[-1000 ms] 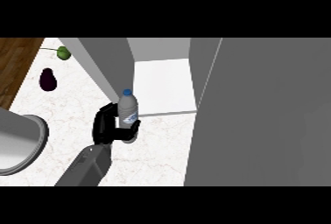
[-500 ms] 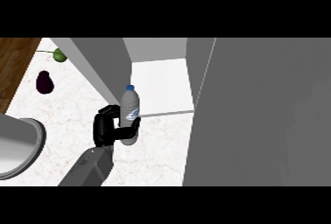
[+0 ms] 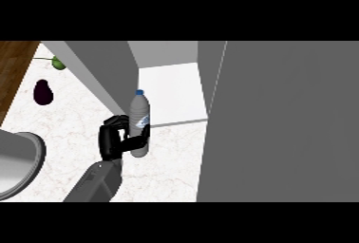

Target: Pick up the bottled water, place it into the cabinet and close the cabinet

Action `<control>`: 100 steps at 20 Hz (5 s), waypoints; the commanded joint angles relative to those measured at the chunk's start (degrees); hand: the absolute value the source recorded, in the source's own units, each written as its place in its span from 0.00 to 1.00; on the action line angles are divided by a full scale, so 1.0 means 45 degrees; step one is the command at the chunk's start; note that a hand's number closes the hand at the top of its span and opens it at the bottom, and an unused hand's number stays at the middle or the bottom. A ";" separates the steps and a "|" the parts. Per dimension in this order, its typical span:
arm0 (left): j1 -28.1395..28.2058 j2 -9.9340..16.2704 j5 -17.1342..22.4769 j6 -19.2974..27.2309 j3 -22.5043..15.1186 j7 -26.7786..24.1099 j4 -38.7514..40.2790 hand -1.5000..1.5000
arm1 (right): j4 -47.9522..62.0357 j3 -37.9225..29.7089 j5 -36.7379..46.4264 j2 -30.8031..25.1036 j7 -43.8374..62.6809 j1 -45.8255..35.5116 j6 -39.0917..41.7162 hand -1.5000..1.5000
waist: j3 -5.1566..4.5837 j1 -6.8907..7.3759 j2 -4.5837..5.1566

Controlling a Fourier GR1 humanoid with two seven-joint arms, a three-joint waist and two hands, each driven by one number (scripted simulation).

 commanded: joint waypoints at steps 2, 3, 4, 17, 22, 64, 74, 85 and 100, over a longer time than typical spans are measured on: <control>-0.3457 -0.1051 -0.0361 0.0885 -0.0491 0.1697 0.0828 1.00 | 0.0111 -0.0178 -0.0488 -0.0254 0.0023 -0.0126 0.0291 0.00 | -0.0241 -0.0897 0.0365; -0.3440 -0.0859 -0.0300 0.0781 -0.0470 0.1786 0.0841 1.00 | 0.0258 -0.0287 -0.0536 -0.0326 0.0006 -0.0086 0.0383 0.00 | -0.0236 -0.0807 0.0359; -0.3478 -0.0733 -0.0254 0.0619 -0.0466 0.1775 0.0806 1.00 | 0.0376 -0.0241 -0.0493 -0.0248 0.0017 -0.0190 0.0248 0.00 | -0.0245 -0.0684 0.0389; -0.3135 -0.0508 0.0646 0.0489 0.0015 0.1419 0.0348 1.00 | 0.0823 -0.0516 -0.0934 -0.0683 -0.0047 -0.0578 0.0668 0.00 | -0.0275 -0.1050 0.0498; -0.3127 -0.0502 0.0738 0.0852 -0.0023 0.1489 0.0209 0.00 | 0.1184 -0.0542 -0.1159 -0.0741 -0.0095 -0.0631 0.0897 0.00 | -0.0256 -0.1289 0.0532; -0.3032 0.0159 0.0554 -0.0068 -0.1966 0.1159 -0.1755 1.00 | 0.1158 -0.0421 -0.1113 -0.1371 0.0121 -0.1247 0.1380 0.00 | -0.0292 -0.0533 0.0129; -0.2131 -0.0569 0.1224 -0.2377 -0.2092 0.0560 -0.1730 1.00 | 0.0249 -0.0605 -0.1498 -0.1420 0.0455 -0.0283 0.1706 1.00 | -0.0275 0.0287 -0.0025; 0.0050 0.0242 0.1182 -0.5333 -0.3093 0.1228 -0.3807 1.00 | -0.3593 -0.0504 -0.2373 -0.0775 0.1905 0.2242 0.1429 1.00 | -0.0240 0.1328 -0.0093; 0.5091 0.3475 0.1126 -0.6721 -0.3193 0.1267 -0.8982 0.00 | -0.4818 0.2202 -0.1688 -0.0924 0.2681 0.2047 0.1005 1.00 | -0.0259 0.1555 -0.0088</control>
